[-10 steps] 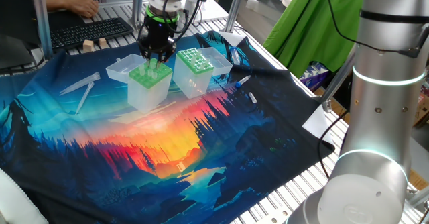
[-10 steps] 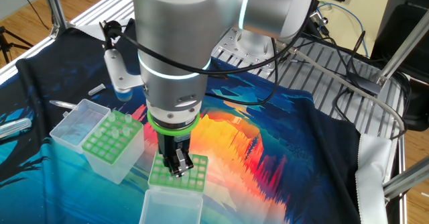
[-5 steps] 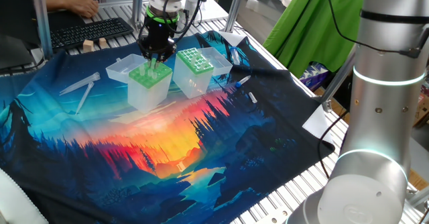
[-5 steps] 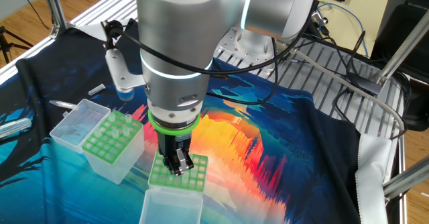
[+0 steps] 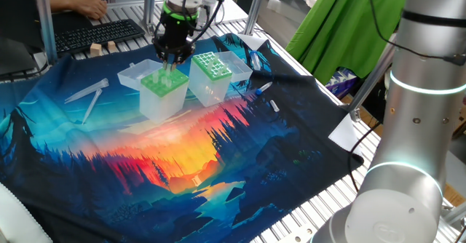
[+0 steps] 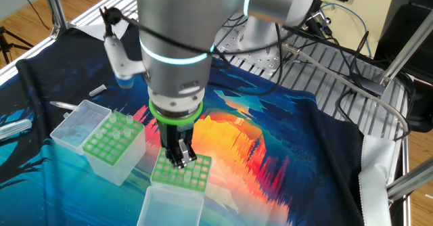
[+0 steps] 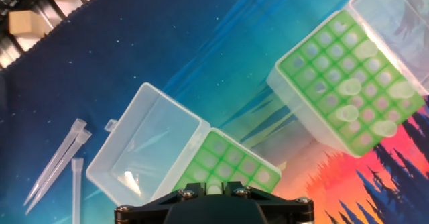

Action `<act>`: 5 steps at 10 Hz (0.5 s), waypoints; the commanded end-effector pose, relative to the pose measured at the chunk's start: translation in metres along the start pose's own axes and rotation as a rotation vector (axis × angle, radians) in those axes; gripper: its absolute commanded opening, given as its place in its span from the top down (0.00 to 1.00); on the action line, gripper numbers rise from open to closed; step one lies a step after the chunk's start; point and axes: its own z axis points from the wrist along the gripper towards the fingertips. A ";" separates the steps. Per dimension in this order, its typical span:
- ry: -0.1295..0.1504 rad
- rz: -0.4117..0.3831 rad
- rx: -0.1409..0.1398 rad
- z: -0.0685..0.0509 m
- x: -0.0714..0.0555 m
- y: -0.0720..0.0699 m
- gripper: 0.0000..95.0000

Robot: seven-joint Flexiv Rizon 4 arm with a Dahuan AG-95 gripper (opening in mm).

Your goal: Transfer all large pipette tips from one holder to another

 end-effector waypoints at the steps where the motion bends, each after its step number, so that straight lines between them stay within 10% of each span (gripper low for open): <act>1: 0.009 -0.006 0.000 -0.009 0.000 0.001 1.00; 5: 0.008 -0.022 0.008 -0.037 -0.007 0.009 1.00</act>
